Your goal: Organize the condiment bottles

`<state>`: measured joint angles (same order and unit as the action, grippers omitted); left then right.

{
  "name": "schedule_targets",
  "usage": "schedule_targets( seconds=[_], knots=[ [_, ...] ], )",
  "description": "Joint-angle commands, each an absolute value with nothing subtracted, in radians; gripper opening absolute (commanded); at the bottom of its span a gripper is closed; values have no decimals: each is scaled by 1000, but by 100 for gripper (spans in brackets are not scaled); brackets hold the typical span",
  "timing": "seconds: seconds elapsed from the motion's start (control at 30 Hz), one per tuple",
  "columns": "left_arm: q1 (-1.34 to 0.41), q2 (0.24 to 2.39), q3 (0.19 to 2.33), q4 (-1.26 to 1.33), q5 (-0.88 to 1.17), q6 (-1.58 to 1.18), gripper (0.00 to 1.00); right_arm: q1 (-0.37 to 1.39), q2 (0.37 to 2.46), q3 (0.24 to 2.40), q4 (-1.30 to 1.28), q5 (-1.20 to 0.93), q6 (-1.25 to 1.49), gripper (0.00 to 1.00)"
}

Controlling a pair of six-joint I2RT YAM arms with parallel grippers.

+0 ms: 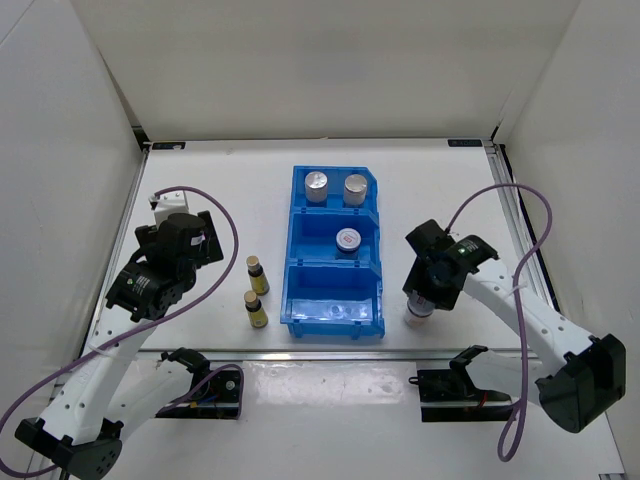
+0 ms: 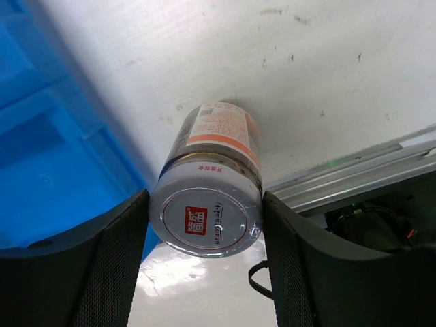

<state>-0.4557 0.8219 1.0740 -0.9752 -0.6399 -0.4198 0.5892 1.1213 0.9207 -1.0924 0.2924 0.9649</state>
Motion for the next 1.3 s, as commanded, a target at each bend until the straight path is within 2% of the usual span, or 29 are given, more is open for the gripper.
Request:
schedule_targets(
  seconds=[0.0,0.27,0.4,0.67,0.93,1.27],
  knots=[
    [-460,816,1075,-960,-643,-426,100,588,1077,1029,-1134,377,965,3],
    [-460,816,1075,-960,-643,-426,100,588,1164,1182,-1098,388,905,1],
    [-460,816,1075,-960,-643,-426,100,588,1239,1366,-1057,364,856,0],
    [-460,816,1075,-960,-643,-426,100,676,1489,1719,-988,256,744,0],
    [-460,807,1075,-960,-643,-426,100,790,1853,2058,-988,169,606,0],
    [-460,798,1075,-951,-624,-417,100,799,2117,2132,-979,109,575,0]
  ],
)
